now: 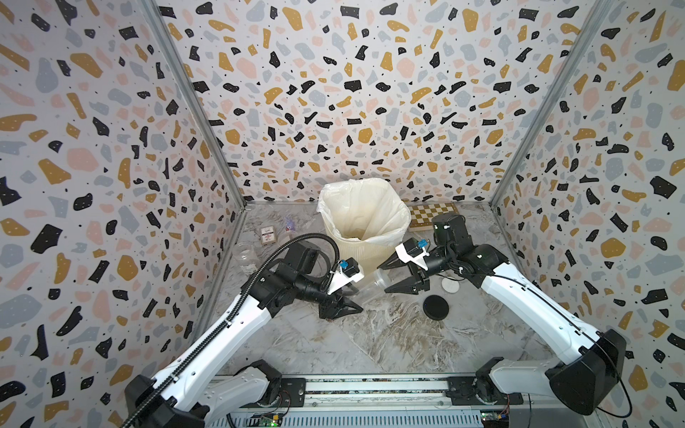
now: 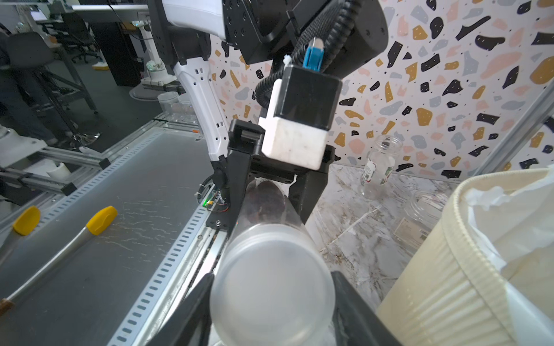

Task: Empty the moldy dried flower tea in the jars
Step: Unscrew the lid from the jar.

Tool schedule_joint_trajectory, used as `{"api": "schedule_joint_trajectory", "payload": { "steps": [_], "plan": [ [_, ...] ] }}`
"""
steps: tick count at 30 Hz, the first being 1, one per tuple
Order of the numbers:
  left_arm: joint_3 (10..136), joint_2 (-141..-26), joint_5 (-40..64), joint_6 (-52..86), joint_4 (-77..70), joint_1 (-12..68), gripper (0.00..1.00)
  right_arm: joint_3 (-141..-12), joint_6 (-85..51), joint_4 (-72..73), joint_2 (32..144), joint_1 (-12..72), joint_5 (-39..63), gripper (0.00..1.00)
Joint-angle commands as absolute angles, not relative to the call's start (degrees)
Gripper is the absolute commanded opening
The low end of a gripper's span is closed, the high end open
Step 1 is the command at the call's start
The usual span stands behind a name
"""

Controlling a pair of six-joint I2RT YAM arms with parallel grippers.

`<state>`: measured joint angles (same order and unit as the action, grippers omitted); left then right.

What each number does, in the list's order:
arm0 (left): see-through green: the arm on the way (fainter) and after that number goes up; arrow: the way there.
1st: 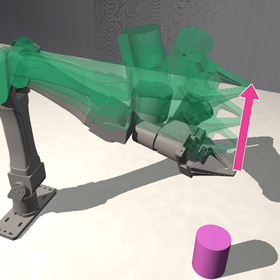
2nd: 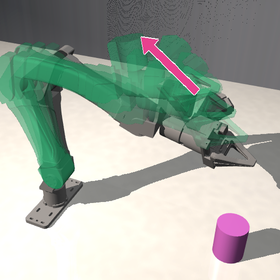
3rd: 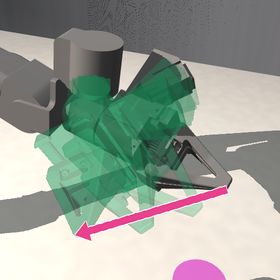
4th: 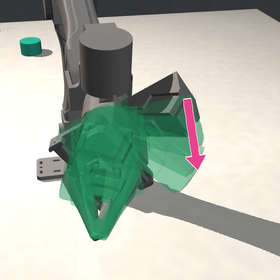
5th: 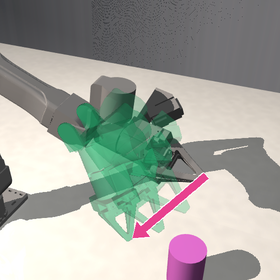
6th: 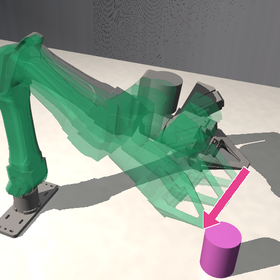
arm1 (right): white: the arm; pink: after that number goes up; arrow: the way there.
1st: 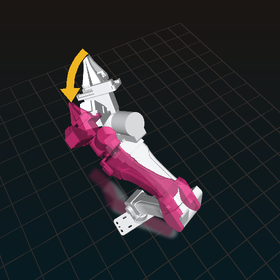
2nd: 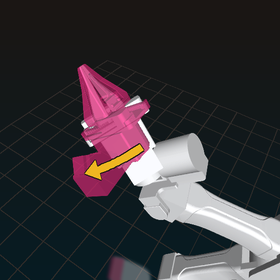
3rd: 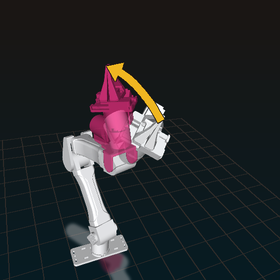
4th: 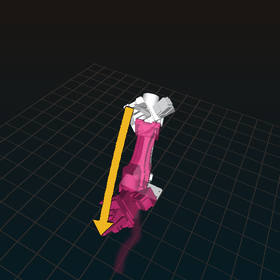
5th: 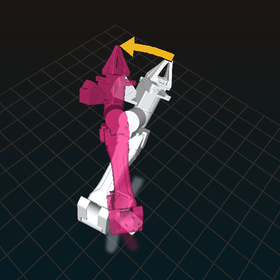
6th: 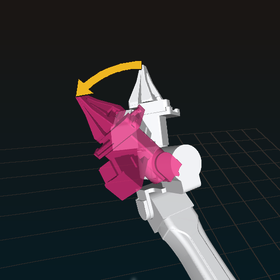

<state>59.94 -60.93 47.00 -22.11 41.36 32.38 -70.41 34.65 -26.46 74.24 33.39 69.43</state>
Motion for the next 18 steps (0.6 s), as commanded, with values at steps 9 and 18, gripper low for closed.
{"api": "schedule_joint_trajectory", "payload": {
  "steps": [9, 18],
  "plan": [
    [60.7, -60.5, 40.5, -23.2, 39.0, 32.3, 0.42, -72.1, 9.2, -20.1, 69.2, 30.9, 64.8, 0.99],
    [59.1, -58.2, 35.3, -23.3, 36.0, 32.3, 0.41, -73.7, -17.0, -19.7, 74.2, 29.8, 65.5, 0.99]
  ]
}}
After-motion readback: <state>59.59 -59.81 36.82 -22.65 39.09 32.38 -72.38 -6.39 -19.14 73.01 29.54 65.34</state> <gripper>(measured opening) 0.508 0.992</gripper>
